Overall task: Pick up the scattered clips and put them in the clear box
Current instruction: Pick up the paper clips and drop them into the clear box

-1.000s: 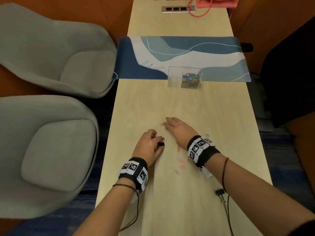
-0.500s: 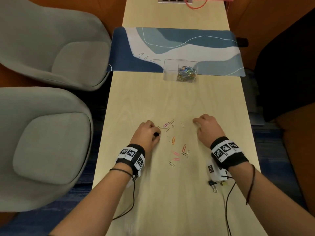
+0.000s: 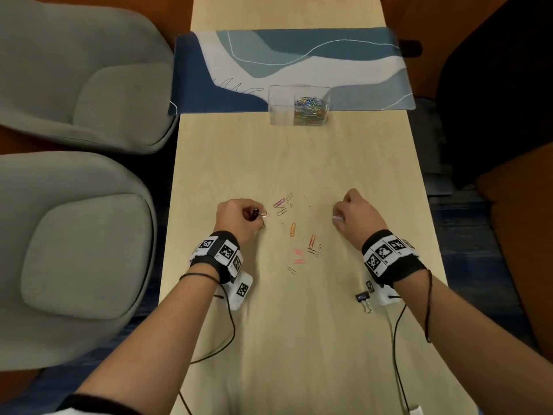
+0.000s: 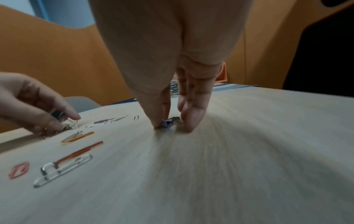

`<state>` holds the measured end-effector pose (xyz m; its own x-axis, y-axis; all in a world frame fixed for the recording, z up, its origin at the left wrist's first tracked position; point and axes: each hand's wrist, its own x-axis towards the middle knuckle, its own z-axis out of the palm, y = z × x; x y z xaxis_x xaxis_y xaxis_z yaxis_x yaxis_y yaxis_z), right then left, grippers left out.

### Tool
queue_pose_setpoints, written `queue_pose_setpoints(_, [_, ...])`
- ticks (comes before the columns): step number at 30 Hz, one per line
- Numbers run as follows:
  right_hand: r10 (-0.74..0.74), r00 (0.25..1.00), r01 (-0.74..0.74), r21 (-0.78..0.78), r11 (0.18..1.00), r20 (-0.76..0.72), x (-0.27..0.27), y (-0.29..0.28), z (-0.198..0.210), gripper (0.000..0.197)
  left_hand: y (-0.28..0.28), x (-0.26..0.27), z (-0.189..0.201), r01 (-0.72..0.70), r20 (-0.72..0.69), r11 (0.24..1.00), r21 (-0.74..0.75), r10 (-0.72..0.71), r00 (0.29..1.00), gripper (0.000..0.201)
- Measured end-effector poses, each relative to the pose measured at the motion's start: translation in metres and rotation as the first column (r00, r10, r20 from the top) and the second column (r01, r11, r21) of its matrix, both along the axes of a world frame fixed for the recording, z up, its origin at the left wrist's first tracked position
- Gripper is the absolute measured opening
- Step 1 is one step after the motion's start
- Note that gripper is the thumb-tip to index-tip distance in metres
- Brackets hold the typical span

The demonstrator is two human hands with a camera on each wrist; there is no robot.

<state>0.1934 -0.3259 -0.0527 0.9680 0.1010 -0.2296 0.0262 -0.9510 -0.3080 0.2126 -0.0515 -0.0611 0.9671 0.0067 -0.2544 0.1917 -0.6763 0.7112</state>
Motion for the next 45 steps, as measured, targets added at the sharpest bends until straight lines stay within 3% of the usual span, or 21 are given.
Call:
queue_pose_setpoints(5, [0.103,0.991,-0.108,-0.048,0.993,-0.088,-0.006,-0.010,0.009,0.013,0.002,-0.001,0.008,0.051,0.029,0.999,0.015,-0.052,0.998,0.016])
queue_pose_setpoints(9, [0.100,0.975,-0.106,-0.022,0.994,-0.198,-0.015,-0.027,0.026,0.012,0.002,-0.003,0.012,0.037,0.017,0.998,-0.054,-0.036,0.999,0.016])
queue_pose_setpoints(14, [0.041,0.855,-0.084,-0.060,0.995,-0.517,-0.032,-0.045,0.043,0.012,-0.006,-0.005,0.030,0.051,0.065,0.986,-0.156,-0.041,0.997,0.014])
queue_pose_setpoints(16, [0.036,0.824,-0.087,-0.064,0.994,-0.565,-0.038,-0.048,0.043,0.019,-0.022,-0.007,0.037,0.115,0.087,0.976,-0.186,-0.101,0.991,0.013])
queue_pose_setpoints(23, [-0.060,0.906,0.008,-0.125,0.992,-0.419,-0.028,-0.064,0.046,0.015,-0.111,-0.042,0.033,0.441,0.032,0.883,-0.164,-0.442,0.897,0.019])
queue_pose_setpoints(29, [-0.075,0.935,0.026,-0.144,0.989,-0.347,-0.010,-0.062,0.051,0.014,-0.163,-0.074,0.015,0.567,-0.013,0.815,-0.121,-0.573,0.820,0.027])
queue_pose_setpoints(32, [-0.042,0.949,0.005,-0.118,0.993,-0.312,0.004,-0.049,0.046,0.017,-0.157,-0.073,0.012,0.623,0.005,0.782,0.002,-0.623,0.782,0.037])
queue_pose_setpoints(36, [-0.016,0.977,0.007,-0.044,0.999,-0.211,0.023,-0.020,0.033,0.032,-0.105,-0.047,0.011,0.466,0.097,0.880,0.092,-0.473,0.876,0.024])
queue_pose_setpoints(39, [0.026,0.990,-0.020,0.048,0.999,-0.138,0.030,0.008,0.023,0.049,-0.063,-0.018,0.007,0.313,0.212,0.930,0.194,-0.351,0.912,0.038])
queue_pose_setpoints(41, [0.080,0.989,-0.073,0.062,0.995,-0.123,0.030,0.028,0.018,0.061,-0.047,0.000,0.005,0.396,0.203,0.859,0.323,-0.472,0.858,0.055])
queue_pose_setpoints(43, [0.151,0.981,-0.146,0.049,0.988,-0.120,0.025,0.046,0.016,0.067,-0.037,0.010,0.002,0.542,0.095,0.731,0.415,-0.627,0.773,0.069])
queue_pose_setpoints(45, [0.233,0.968,-0.233,0.015,0.972,-0.092,0.015,0.060,0.013,0.065,-0.029,0.013,0.000,0.621,-0.009,0.645,0.446,-0.691,0.723,0.072])
